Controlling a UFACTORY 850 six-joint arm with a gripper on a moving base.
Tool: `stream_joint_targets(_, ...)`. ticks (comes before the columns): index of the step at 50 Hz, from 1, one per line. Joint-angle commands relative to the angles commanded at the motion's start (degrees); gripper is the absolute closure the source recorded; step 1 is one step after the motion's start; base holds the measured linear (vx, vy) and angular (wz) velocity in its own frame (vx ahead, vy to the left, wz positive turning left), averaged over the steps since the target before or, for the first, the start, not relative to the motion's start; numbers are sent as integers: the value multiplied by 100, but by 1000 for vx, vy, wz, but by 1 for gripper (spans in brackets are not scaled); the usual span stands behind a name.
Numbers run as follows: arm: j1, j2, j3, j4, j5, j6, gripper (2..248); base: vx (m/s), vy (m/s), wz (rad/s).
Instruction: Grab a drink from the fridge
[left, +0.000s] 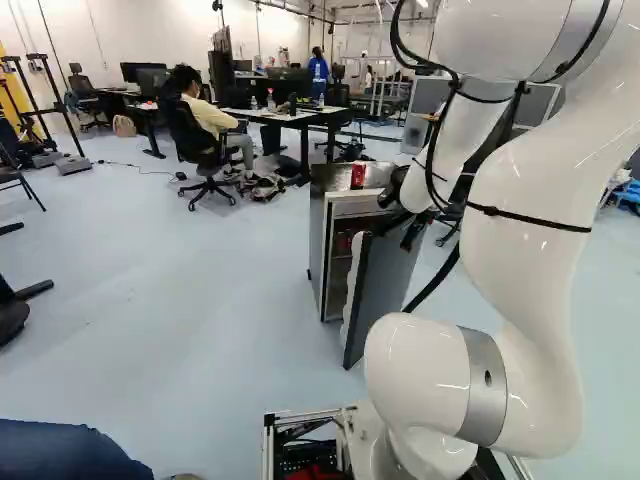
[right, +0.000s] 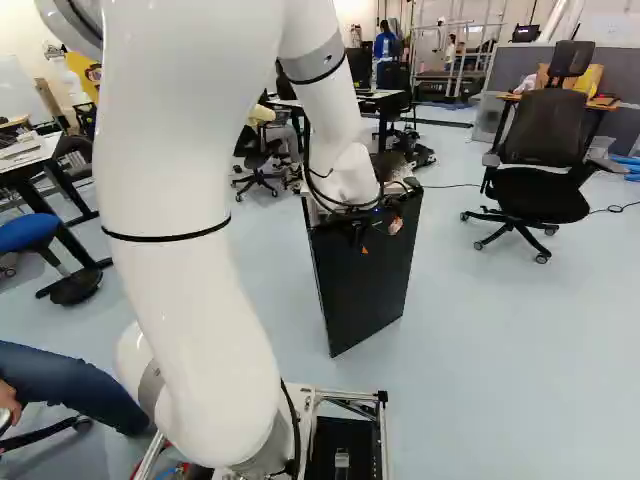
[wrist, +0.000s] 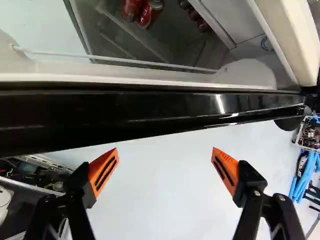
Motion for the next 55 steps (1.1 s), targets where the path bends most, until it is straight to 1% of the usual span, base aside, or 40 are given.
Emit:
stream_joint_targets(12, 85, -36, -46, 13, 0, 0, 3, 0, 0, 0)
stream_joint_targets(32, 230, -99, -126, 137, 0, 0, 3, 0, 0, 0)
stream_joint_targets(55, 394, -177, -226, 374, 0, 0, 3, 0, 0, 0)
